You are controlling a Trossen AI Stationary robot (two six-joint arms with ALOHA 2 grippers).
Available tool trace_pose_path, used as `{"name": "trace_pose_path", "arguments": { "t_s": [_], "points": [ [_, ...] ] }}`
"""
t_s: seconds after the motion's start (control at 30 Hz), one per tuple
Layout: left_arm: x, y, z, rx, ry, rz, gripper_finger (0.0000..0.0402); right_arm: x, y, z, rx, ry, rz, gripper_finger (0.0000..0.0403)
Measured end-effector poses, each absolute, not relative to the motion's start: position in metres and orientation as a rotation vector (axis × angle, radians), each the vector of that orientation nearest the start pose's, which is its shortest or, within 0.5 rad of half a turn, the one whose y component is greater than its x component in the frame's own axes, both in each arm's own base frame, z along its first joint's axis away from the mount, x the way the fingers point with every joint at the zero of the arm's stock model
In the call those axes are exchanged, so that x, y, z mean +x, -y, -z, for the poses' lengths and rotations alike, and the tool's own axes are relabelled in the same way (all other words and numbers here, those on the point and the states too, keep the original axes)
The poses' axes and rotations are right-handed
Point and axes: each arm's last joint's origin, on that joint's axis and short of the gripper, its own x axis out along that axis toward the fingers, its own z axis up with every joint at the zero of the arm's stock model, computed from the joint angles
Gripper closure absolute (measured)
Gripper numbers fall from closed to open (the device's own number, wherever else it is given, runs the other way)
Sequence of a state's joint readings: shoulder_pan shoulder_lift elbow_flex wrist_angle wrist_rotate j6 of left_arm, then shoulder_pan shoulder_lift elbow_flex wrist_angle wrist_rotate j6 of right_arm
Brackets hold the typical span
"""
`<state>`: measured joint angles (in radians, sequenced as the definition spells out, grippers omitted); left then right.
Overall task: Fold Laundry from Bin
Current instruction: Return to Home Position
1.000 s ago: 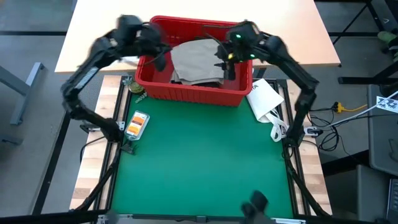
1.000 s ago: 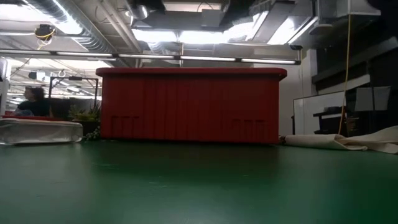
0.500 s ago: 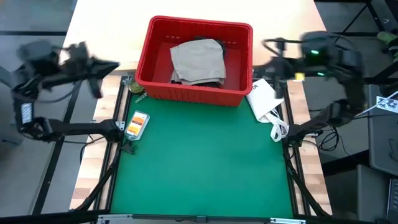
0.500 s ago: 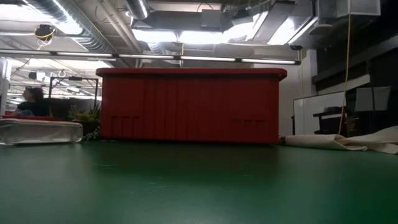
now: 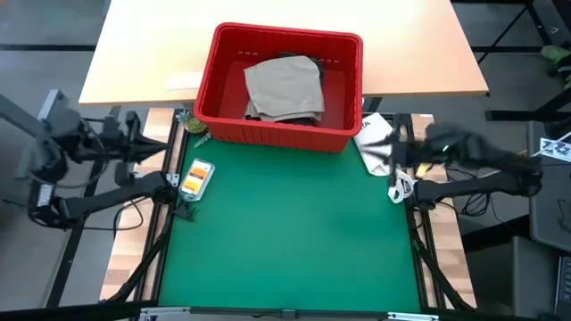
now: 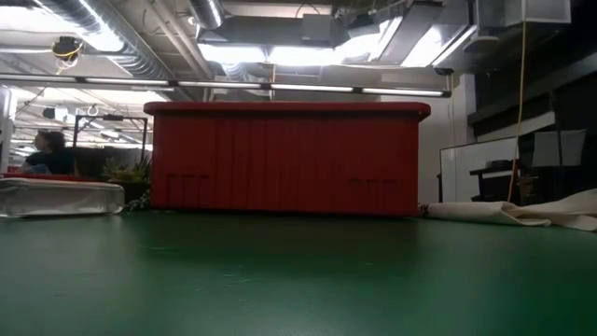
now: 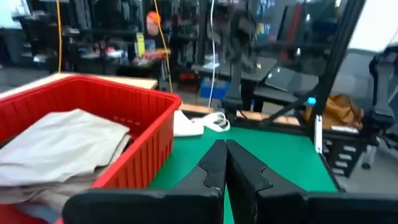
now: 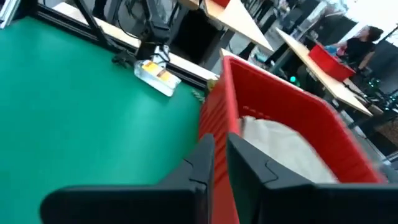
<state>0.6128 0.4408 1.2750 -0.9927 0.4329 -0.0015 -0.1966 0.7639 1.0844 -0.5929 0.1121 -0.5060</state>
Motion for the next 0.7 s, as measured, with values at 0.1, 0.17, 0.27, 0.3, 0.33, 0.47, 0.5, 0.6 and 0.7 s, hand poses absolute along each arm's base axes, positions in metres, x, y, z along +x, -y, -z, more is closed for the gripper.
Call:
{"name": "trace_pose_path", "arguments": {
  "t_s": [0.1, 0.17, 0.27, 0.3, 0.33, 0.47, 0.5, 0.6, 0.7],
  "points": [
    [0.015, 0.004, -0.39, -0.105, -0.086, -0.175, 0.04, 0.132, 0.029, -0.336, -0.449, -0.28, 0.249, 0.0359],
    [0.025, -0.002, -0.368, -0.119, -0.068, -0.156, 0.0399, 0.129, 0.028, -0.299, -0.403, -0.258, 0.236, 0.0358],
    [0.039, -0.01, -0.333, -0.115, -0.075, -0.106, 0.0399, 0.125, 0.026, -0.25, -0.323, -0.218, 0.212, 0.0358],
    [0.043, -0.012, -0.322, -0.105, -0.075, -0.081, 0.0399, 0.124, 0.026, -0.235, -0.302, -0.2, 0.209, 0.0358],
    [0.047, -0.014, -0.311, -0.103, -0.079, -0.046, 0.0399, 0.122, 0.025, -0.221, -0.276, -0.182, 0.206, 0.0358],
    [0.065, -0.022, -0.271, -0.092, -0.028, 0.104, 0.0399, 0.114, 0.024, -0.181, -0.197, -0.1, 0.217, 0.0358],
    [0.069, -0.025, -0.262, -0.086, -0.002, 0.126, 0.0399, 0.112, 0.023, -0.173, -0.181, -0.093, 0.214, 0.0358],
    [0.08, -0.032, -0.236, -0.1, 0.072, 0.133, 0.0399, 0.108, 0.022, -0.16, -0.156, -0.107, 0.205, 0.0358],
    [0.087, -0.039, -0.212, -0.128, 0.157, 0.081, 0.0399, 0.105, 0.022, -0.158, -0.156, -0.118, 0.209, 0.0358]
  ]
}}
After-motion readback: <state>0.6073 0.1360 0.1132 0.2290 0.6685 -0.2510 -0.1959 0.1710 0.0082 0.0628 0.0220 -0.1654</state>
